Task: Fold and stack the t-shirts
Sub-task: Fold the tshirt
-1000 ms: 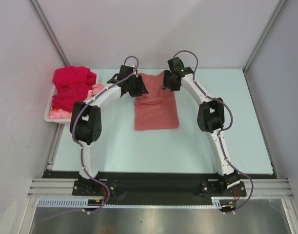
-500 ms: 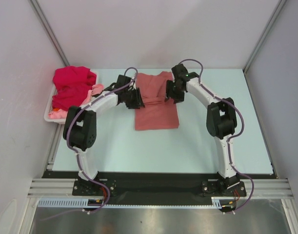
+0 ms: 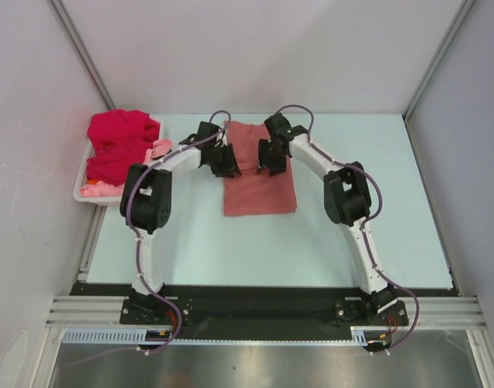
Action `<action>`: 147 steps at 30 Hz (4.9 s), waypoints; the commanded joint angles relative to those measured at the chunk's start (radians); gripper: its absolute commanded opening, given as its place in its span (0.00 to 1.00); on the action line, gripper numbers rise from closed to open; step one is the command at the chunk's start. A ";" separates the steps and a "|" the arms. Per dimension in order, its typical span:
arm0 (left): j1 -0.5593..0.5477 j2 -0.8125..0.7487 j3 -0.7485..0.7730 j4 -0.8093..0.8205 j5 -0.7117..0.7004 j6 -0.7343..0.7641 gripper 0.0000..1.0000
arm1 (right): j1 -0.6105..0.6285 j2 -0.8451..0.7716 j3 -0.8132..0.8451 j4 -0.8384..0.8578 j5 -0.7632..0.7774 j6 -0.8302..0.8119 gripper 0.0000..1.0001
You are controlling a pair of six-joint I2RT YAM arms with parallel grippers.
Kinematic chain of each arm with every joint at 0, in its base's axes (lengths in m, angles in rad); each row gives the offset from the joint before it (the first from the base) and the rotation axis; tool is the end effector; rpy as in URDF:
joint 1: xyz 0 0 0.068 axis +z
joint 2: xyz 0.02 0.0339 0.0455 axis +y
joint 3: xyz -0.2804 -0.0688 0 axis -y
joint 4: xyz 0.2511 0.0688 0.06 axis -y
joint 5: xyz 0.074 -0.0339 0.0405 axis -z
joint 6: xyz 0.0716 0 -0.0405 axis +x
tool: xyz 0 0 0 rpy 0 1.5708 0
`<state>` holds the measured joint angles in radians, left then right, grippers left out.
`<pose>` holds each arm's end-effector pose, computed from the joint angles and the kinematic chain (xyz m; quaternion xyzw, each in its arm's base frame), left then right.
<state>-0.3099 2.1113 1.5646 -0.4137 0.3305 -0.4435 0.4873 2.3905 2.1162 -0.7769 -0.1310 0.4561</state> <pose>0.4607 -0.1719 0.1585 -0.0135 0.9420 -0.2549 0.2179 0.4859 0.2681 0.1687 -0.0319 0.9640 0.1728 0.1996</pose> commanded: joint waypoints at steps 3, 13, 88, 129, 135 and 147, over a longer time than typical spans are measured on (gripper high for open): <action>0.018 0.073 0.122 0.007 0.048 0.003 0.39 | -0.010 0.108 0.168 -0.038 0.016 0.007 0.55; 0.077 0.193 0.351 0.015 0.061 -0.073 0.40 | -0.084 0.163 0.309 0.039 -0.002 0.033 0.56; 0.025 -0.743 -0.831 0.302 0.111 -0.327 0.65 | -0.339 -0.824 -1.330 0.630 -0.469 0.374 0.56; -0.118 -0.573 -1.131 0.687 -0.312 -1.086 0.46 | -0.064 -0.769 -1.503 0.943 0.116 0.923 0.49; -0.118 -0.542 -1.095 0.671 -0.297 -1.061 0.39 | -0.064 -0.749 -1.501 0.946 0.130 0.951 0.47; -0.090 -0.508 -1.114 0.767 -0.223 -1.029 0.00 | -0.091 -0.703 -1.492 0.939 0.094 0.905 0.19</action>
<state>-0.4129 1.5852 0.4664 0.3691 0.0788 -1.5135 0.4152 1.6444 0.6228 0.2287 -0.0700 1.4002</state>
